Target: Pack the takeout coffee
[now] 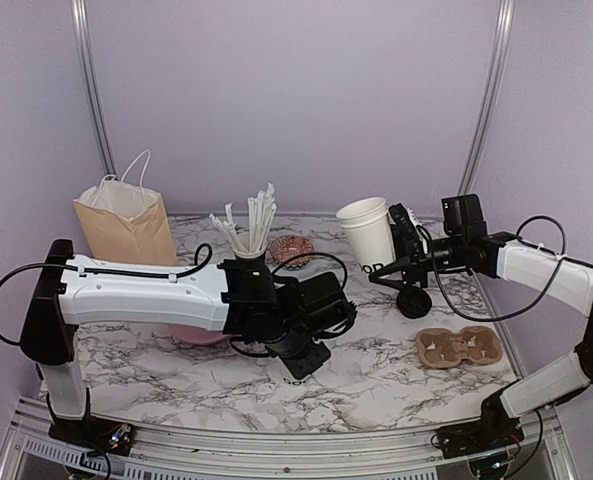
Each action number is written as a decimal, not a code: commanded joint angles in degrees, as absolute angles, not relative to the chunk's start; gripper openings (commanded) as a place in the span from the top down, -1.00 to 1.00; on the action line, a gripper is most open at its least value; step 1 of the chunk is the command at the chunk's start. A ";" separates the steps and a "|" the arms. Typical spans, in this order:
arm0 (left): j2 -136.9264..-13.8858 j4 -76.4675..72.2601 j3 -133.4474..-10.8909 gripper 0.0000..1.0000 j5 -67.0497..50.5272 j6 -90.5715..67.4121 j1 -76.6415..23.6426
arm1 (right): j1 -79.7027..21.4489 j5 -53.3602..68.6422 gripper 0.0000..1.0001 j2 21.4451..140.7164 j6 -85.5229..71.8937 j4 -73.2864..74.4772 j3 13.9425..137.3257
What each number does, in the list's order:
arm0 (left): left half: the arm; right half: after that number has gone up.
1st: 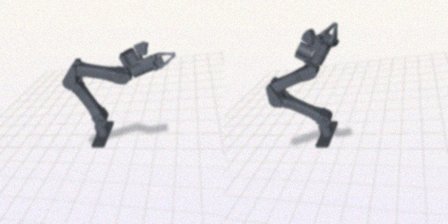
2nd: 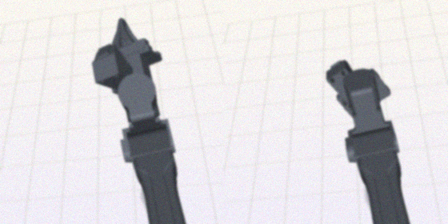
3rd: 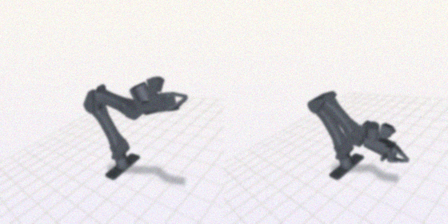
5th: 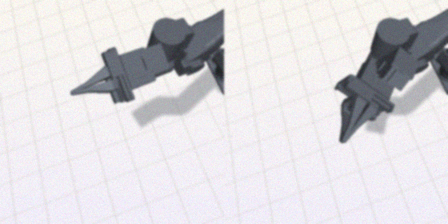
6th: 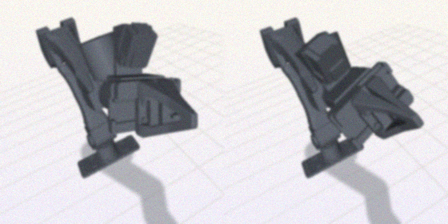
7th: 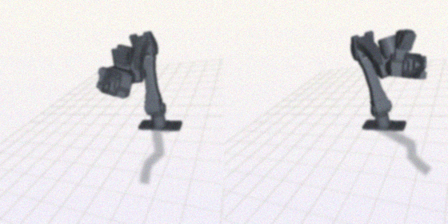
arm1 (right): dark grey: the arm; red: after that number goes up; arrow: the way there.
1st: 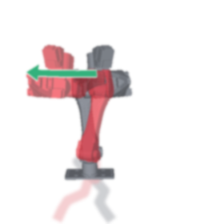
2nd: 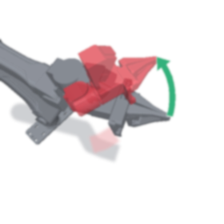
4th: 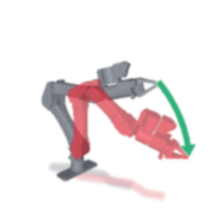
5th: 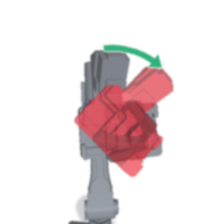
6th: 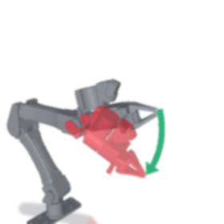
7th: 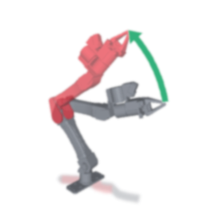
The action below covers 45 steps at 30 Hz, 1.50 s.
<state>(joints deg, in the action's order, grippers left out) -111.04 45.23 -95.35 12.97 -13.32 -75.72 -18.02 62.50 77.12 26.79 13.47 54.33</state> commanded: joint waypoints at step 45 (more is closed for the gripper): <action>-106.34 39.34 -115.05 0.76 -12.46 1.33 -65.39 | -25.40 67.94 -0.45 81.12 50.47 35.36 59.94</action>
